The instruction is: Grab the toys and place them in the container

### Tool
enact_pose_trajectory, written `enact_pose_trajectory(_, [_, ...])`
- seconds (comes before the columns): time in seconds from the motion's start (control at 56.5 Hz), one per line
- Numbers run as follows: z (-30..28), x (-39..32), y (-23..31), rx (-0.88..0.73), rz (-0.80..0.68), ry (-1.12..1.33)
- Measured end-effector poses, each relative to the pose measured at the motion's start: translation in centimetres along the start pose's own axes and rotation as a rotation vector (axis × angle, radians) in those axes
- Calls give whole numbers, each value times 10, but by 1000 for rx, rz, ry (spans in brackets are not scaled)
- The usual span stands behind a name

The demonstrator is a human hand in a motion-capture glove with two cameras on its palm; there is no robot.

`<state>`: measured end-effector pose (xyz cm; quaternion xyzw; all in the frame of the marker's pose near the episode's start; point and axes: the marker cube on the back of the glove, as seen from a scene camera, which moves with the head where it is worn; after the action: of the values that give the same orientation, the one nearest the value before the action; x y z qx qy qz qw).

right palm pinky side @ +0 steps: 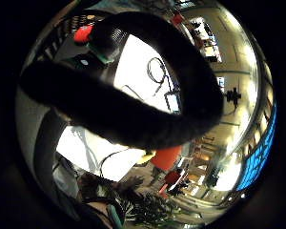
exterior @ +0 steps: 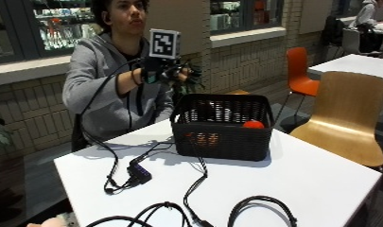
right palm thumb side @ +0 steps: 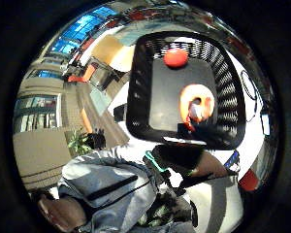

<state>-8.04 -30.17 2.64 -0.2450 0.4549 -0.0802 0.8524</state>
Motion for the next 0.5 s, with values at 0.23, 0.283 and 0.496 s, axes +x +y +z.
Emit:
enact_pose_trajectory(0.23, [92, 55, 115, -118, 277, -137])
enact_pose_trajectory(0.283, [113, 63, 139, -153, 331, -192])
enact_pose_trajectory(0.496, [159, 84, 215, -179, 516, -309])
